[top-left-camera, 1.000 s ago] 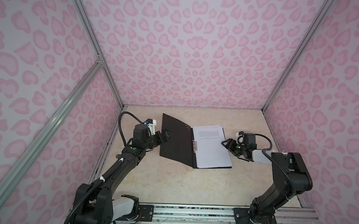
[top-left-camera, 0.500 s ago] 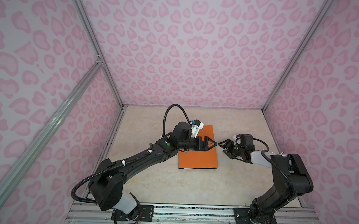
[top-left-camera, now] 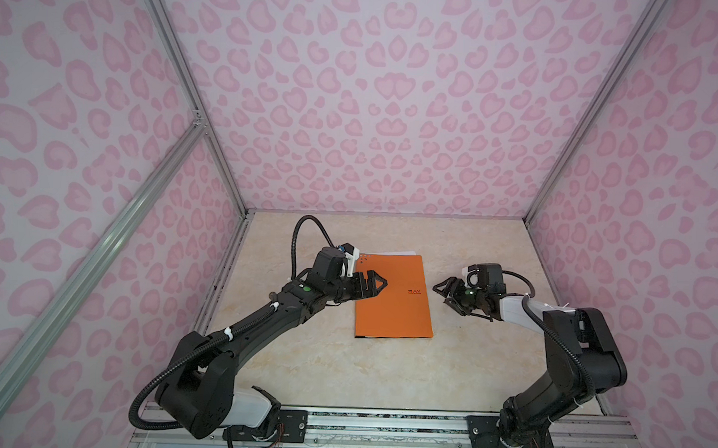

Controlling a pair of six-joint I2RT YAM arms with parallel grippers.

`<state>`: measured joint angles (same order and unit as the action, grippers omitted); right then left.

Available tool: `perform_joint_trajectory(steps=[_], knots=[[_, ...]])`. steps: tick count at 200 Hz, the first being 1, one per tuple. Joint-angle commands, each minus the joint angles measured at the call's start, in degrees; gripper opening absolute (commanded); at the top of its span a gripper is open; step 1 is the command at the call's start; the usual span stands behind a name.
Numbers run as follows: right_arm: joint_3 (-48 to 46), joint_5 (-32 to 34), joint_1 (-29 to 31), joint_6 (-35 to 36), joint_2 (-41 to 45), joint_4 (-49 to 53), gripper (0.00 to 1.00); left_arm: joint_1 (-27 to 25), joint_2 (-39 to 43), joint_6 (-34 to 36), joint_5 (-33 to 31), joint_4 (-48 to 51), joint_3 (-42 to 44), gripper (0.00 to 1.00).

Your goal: Put the files into the folder

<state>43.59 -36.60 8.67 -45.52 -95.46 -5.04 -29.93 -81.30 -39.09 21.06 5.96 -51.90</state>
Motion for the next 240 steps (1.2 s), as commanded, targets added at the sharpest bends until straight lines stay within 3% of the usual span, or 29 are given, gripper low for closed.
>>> perform_joint_trajectory(steps=[1, 36, 69, 146, 171, 196, 213, 240], knots=[[0.7, -0.3, 2.4, 1.3, -1.9, -1.0, 0.70, 0.4, -3.9, 2.6, -4.7, 3.6, 0.9, 0.98], [0.2, 0.0, 6.3, 0.1, -4.4, -2.6, 0.69, 0.5, -11.9, 2.9, -4.4, 1.4, 1.5, 0.98], [-2.9, 0.8, 10.0, -2.1, -2.1, -4.1, 0.68, 0.5, -14.6, 2.4, -2.3, -2.0, 4.0, 0.99], [-7.4, 5.6, 20.6, -9.3, 3.0, -7.3, 0.68, -0.3, -1.6, -1.7, -2.6, -3.0, 16.4, 1.00], [-7.0, 9.5, 20.8, -8.2, 5.3, -2.8, 0.71, 0.2, 5.0, -2.8, -8.8, 2.2, 18.3, 0.97], [-4.8, 15.8, 18.7, -5.0, 8.3, 5.6, 0.74, 2.8, 8.6, -0.5, -16.1, 9.5, 14.4, 0.97], [-1.2, 22.8, 16.1, -1.2, 12.2, 14.3, 0.96, 5.5, 10.6, 1.6, -22.4, 15.2, 9.4, 0.98], [3.8, 35.5, 11.4, 5.3, 19.4, 21.5, 0.97, 7.3, 18.2, 4.1, -38.2, 12.4, 8.0, 0.98]])
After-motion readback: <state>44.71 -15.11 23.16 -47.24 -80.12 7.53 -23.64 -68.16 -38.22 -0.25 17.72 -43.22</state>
